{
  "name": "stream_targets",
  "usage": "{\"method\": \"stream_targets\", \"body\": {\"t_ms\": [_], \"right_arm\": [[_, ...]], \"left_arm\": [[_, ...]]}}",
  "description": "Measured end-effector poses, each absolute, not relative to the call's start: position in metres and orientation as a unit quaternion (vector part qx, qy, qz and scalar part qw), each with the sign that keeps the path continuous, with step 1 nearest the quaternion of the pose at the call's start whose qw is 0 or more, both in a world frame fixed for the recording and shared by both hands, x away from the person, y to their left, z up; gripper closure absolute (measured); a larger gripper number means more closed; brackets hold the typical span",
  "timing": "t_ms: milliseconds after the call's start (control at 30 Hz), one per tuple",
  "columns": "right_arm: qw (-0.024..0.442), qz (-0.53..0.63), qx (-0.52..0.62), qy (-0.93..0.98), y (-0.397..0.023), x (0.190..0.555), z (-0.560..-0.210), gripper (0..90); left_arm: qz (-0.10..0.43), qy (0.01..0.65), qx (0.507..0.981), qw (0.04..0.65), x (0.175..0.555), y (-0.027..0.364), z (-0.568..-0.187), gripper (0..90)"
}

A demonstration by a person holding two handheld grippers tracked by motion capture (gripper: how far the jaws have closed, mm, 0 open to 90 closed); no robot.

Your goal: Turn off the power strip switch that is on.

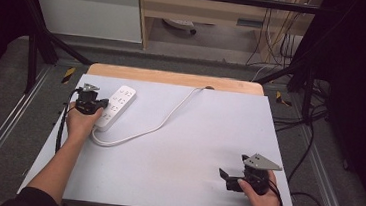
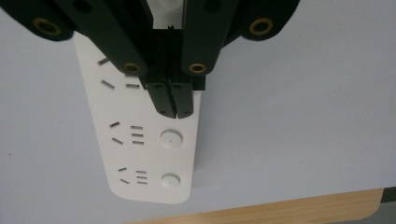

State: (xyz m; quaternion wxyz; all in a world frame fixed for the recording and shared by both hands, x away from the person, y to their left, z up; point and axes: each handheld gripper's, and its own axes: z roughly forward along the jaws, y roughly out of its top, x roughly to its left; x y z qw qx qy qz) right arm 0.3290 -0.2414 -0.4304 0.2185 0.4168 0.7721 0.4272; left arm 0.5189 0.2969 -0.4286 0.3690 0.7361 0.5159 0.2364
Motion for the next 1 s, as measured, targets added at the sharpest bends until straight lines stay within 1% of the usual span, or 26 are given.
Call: {"method": "stream_targets", "body": {"t_ms": [167,333,500,633,733,1000], "right_arm": [[0.218,0.427,0.416,0.773,-0.2411,0.3292,-0.4306,3.7],[0.219,0.423,0.414,0.776,-0.2409,0.3295,-0.4311,3.7],[0.217,0.423,0.416,0.776,-0.2404,0.3292,-0.4311,3.6],[0.220,0.419,0.415,0.777,-0.2403,0.3297,-0.4318,3.5],[0.217,0.422,0.416,0.776,-0.2405,0.3298,-0.4317,3.5],[0.215,0.423,0.418,0.774,-0.2409,0.3297,-0.4316,3.5]], "left_arm": [[0.238,0.514,0.738,0.367,0.5187,0.2965,-0.4286,90.0],[0.253,0.502,0.748,0.353,0.5181,0.2927,-0.4279,90.0],[0.247,0.506,0.745,0.357,0.5183,0.2941,-0.4281,90.0],[0.259,0.501,0.750,0.346,0.5179,0.2905,-0.4277,90.0],[0.245,0.513,0.741,0.358,0.5190,0.2939,-0.4279,90.0],[0.250,0.516,0.740,0.352,0.5185,0.2914,-0.4277,90.0]]}}
